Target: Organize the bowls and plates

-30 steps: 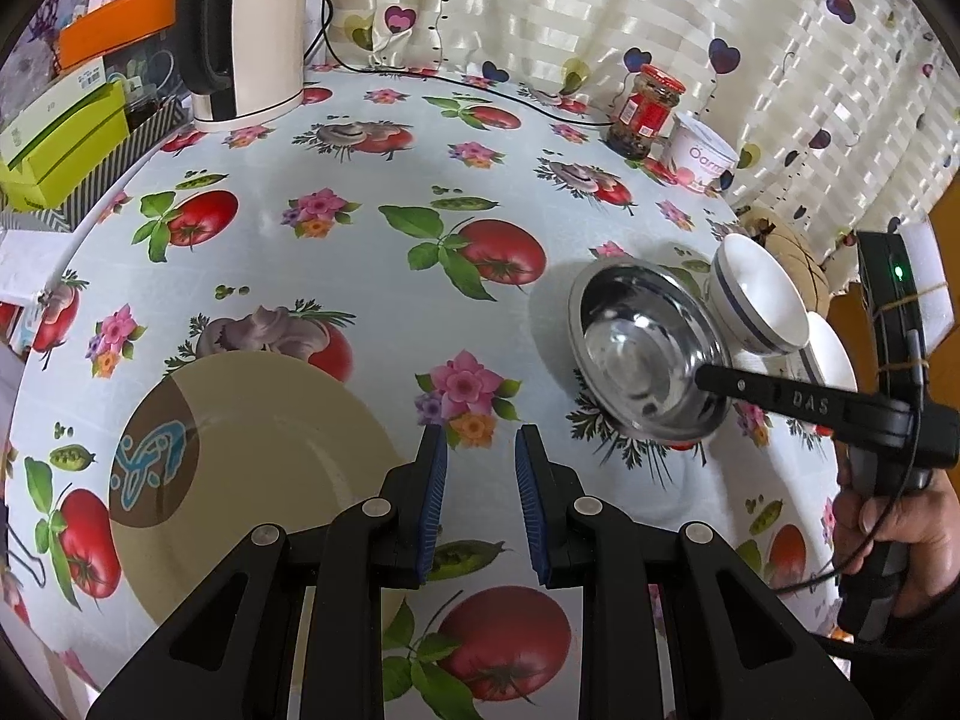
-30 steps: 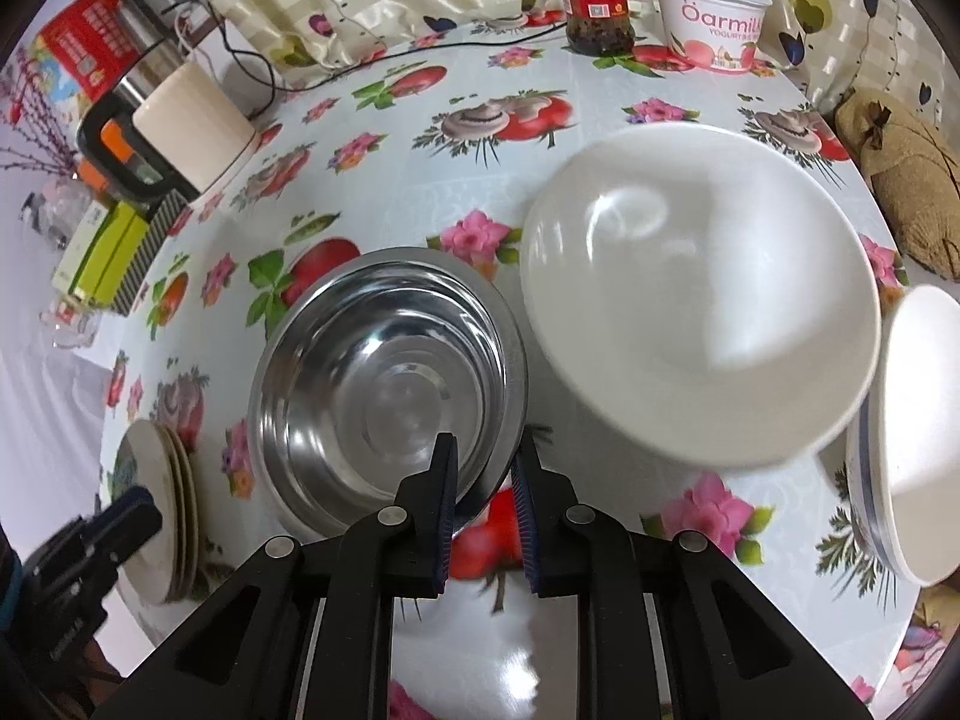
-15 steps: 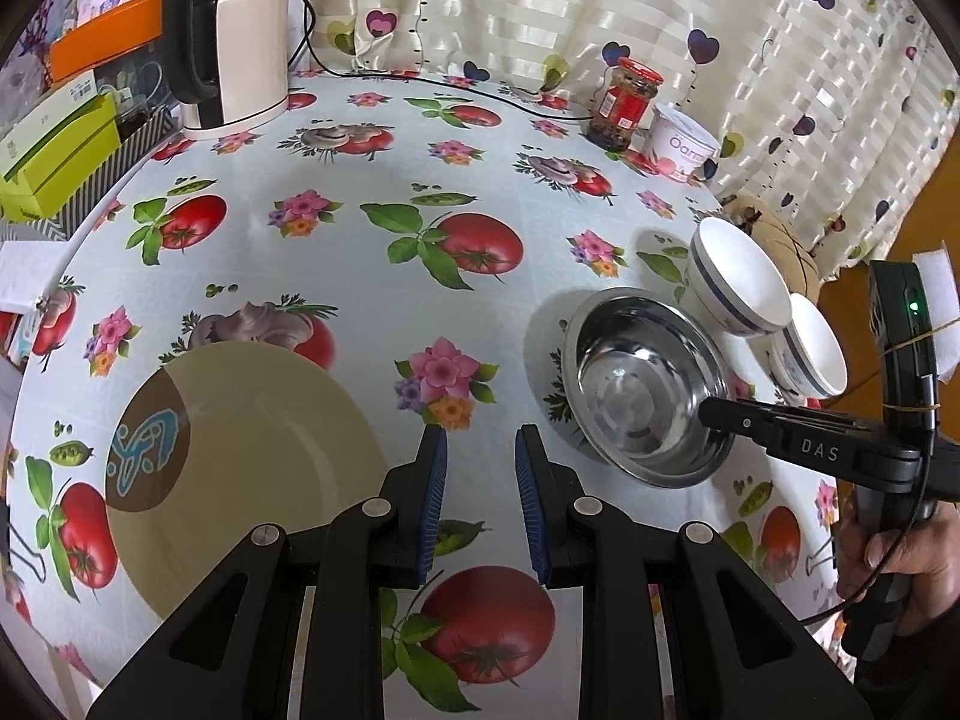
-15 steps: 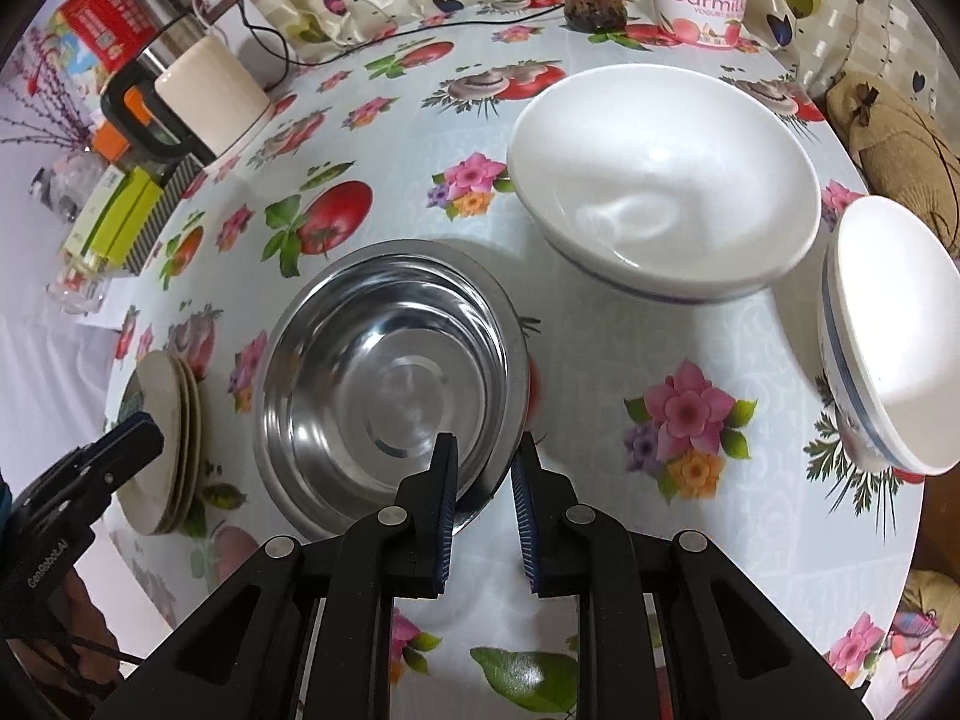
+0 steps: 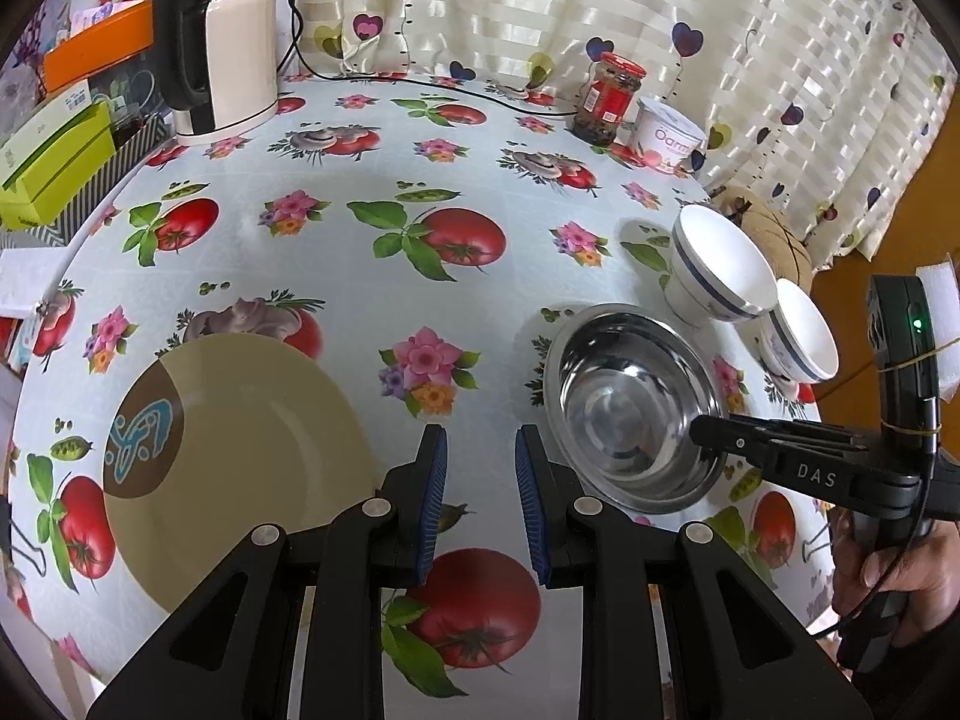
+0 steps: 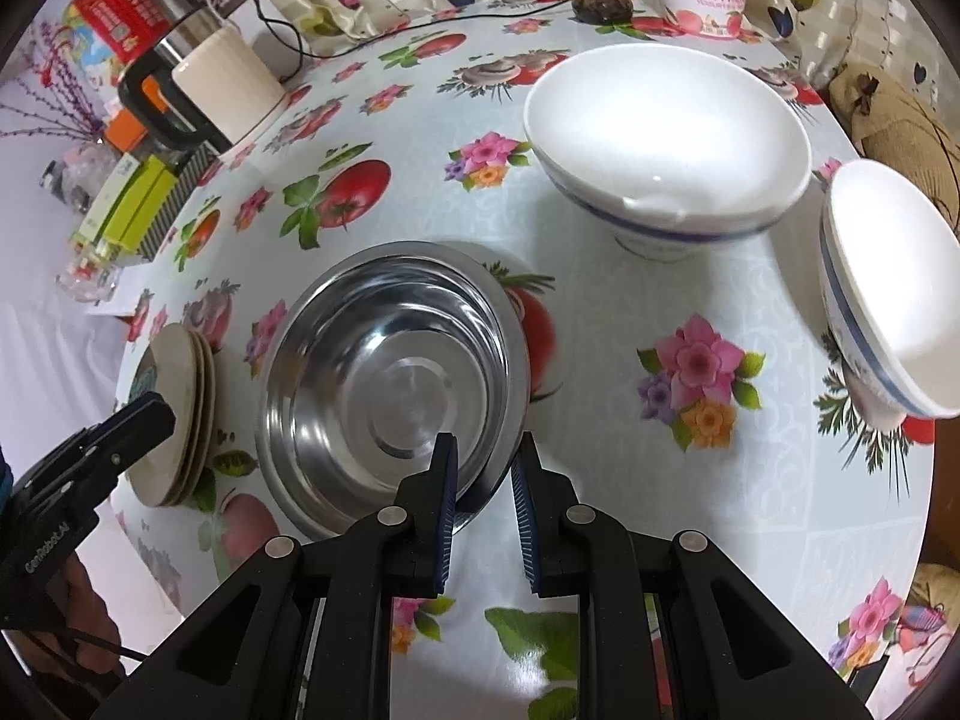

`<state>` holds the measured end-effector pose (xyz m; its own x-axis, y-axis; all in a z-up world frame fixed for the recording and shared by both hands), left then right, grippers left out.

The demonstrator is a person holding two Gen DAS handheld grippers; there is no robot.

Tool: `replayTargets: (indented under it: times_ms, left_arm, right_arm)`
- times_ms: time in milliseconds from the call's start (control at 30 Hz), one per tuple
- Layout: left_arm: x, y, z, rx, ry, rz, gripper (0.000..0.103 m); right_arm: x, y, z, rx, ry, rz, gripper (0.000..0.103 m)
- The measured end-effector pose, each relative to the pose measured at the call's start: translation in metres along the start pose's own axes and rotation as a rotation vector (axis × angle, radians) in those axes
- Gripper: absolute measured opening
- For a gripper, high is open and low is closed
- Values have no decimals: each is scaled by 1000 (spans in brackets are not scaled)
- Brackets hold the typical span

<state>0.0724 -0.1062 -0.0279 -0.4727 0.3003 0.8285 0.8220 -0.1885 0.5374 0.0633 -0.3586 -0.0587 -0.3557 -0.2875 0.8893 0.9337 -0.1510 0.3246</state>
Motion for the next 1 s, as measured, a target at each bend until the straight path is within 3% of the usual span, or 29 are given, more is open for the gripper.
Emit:
replayTargets:
  times_ms: [167, 333, 1000]
  left_arm:
    - [3, 1, -4, -12, 3, -6, 25]
    - [7, 2, -7, -18, 6, -15, 25]
    - [11, 16, -23, -61, -25, -33, 25]
  right_arm:
    - [4, -4, -3, -8, 12, -5, 19]
    - [15, -5, -3, -3, 19, -37, 32]
    - [57, -11, 1, 15, 40, -145, 36]
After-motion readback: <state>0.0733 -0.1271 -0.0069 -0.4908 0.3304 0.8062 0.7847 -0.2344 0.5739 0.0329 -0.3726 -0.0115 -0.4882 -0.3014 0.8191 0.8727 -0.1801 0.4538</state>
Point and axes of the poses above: each gripper's, at about its wrist camera, not at the fingertips, and x roughly against the way its jaws point, z to its left, y to its top, the point moved 1 cm from there along -x, roughly the way its jaws point, and after that the axes turned 6 degrees about -x, right-handed, at the moved point
